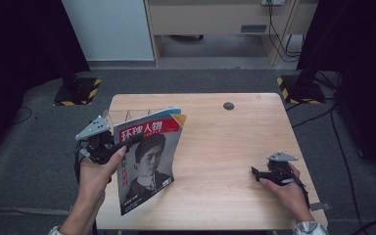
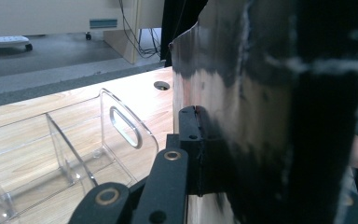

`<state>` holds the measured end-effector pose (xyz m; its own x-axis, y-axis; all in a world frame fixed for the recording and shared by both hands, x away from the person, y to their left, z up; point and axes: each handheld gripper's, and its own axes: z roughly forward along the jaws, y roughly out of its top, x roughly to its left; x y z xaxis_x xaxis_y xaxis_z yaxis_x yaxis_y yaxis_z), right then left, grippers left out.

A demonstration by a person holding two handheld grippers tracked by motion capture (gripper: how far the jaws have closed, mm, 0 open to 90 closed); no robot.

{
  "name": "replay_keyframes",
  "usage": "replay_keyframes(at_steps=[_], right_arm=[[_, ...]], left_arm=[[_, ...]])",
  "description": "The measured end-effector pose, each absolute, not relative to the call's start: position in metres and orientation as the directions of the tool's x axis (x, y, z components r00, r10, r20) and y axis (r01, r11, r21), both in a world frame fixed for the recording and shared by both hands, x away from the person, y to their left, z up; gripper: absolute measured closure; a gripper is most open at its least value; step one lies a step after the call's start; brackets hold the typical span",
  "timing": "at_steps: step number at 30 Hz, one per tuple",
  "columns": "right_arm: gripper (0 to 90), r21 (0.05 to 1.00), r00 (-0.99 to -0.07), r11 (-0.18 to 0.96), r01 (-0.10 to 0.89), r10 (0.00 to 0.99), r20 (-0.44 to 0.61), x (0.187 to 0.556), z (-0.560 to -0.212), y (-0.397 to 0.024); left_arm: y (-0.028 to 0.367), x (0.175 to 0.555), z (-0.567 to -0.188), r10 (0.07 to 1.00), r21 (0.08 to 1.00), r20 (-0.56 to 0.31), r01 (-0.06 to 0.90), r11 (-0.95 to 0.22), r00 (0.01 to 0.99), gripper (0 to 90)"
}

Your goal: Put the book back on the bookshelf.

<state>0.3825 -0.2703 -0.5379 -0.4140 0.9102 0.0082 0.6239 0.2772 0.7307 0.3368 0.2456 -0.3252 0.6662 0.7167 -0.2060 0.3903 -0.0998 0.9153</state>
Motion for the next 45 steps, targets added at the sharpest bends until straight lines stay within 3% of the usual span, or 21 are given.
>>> replay_keyframes(at_steps=[45], right_arm=[[17.1,0.731,-0.413,0.276,0.624,0.911,0.008,0.382,-0.538,-0.27]], left_arm=[[0.29,0.321,-0.323,0.764,0.921,-0.21,0.385,-0.055,0.61,86.4]])
